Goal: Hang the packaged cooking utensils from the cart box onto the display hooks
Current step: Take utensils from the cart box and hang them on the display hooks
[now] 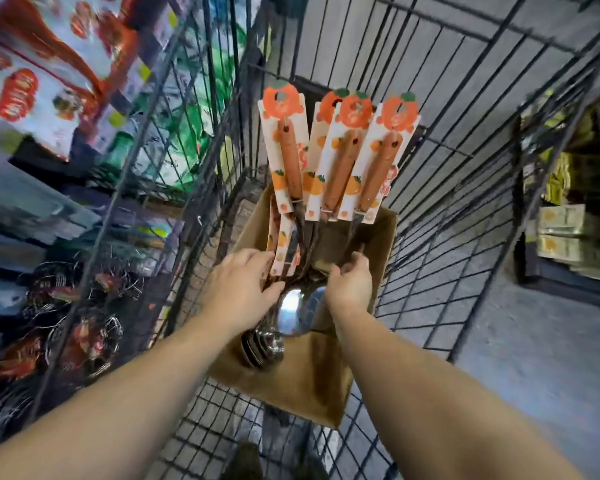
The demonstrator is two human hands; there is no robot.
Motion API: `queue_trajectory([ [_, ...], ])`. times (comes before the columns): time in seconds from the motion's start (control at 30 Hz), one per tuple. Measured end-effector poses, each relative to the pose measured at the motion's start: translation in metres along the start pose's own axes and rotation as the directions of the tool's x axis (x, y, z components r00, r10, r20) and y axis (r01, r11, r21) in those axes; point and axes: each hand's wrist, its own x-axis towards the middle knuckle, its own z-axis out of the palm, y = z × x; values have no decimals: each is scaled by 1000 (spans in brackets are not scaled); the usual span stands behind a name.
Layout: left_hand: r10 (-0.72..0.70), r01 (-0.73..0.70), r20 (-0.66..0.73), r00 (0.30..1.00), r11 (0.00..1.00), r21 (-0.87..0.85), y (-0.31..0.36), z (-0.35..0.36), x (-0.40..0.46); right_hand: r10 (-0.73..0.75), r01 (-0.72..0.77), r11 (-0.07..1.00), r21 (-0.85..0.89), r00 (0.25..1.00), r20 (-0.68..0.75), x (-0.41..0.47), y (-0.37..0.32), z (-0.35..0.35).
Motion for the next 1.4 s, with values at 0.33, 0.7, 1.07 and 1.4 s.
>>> queue_trajectory([
  [0.33, -2, -1, -34, 999, 997, -72, -16, 24, 32, -16, 16, 998, -54, 1000, -10, 43, 14, 30],
  [0.7, 13, -10, 20, 1000, 990, -139, -1, 34, 22, -88, 84, 994, 66, 995, 49, -13, 2, 7],
  [1.07, -29, 115, 223, 974, 918, -380, 23, 40, -1, -108, 98, 990, 99, 989, 97, -54, -19, -31],
  [1.4, -59, 73, 64, 996, 967, -246, 16, 34, -8, -177, 137, 960, 242, 973, 150, -47, -13, -29],
])
